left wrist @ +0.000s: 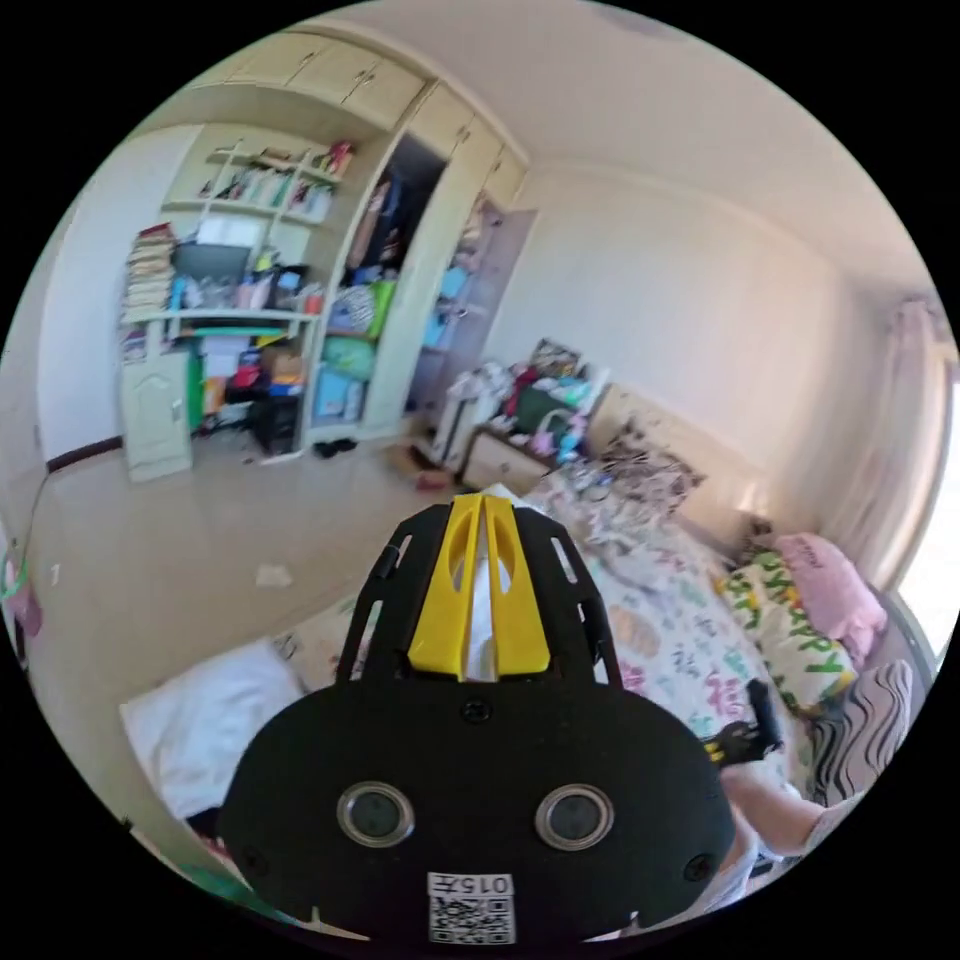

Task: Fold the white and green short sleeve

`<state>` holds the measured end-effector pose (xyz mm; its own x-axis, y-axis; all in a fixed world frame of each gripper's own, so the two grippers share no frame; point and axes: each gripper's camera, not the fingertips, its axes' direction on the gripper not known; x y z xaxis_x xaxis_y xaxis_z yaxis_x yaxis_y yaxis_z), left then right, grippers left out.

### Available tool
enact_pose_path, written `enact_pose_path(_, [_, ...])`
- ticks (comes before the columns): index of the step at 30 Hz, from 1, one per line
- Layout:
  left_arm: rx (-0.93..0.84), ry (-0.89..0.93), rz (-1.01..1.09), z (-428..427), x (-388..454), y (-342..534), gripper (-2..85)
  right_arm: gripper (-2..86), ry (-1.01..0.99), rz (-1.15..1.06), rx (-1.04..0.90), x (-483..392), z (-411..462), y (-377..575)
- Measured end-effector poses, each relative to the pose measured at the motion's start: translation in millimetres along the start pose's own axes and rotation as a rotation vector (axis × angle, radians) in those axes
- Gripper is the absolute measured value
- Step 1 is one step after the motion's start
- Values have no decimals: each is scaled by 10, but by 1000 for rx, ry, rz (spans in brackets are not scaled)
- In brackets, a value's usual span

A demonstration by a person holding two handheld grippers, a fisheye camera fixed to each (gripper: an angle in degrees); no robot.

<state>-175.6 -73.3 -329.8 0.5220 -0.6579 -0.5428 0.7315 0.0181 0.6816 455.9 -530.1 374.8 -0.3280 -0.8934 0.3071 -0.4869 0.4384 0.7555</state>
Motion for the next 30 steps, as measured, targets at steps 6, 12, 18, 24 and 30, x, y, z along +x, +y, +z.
enact_pose_path(6, [-413, 588, 312, 1498, 1771, -163, 10, 80, -32, 256, 158, 342, -218, 129])
enact_pose_path(12, [-531, 701, 254, 1779, 1113, 552, 43, 86, 185, 486, 379, 853, -1396, 1079])
enact_pose_path(18, [-676, 122, 152, 1866, -179, 1455, 86, 104, 276, 387, 275, 921, -1353, 715])
enact_pose_path(24, [-864, 27, 60, 2802, -389, 2129, 89, 114, 82, 226, 50, 794, -222, -465])
enact_pose_path(30, [-901, 248, -3, 3214, -228, 2443, -1, 108, 90, 153, 77, 496, -112, -546])
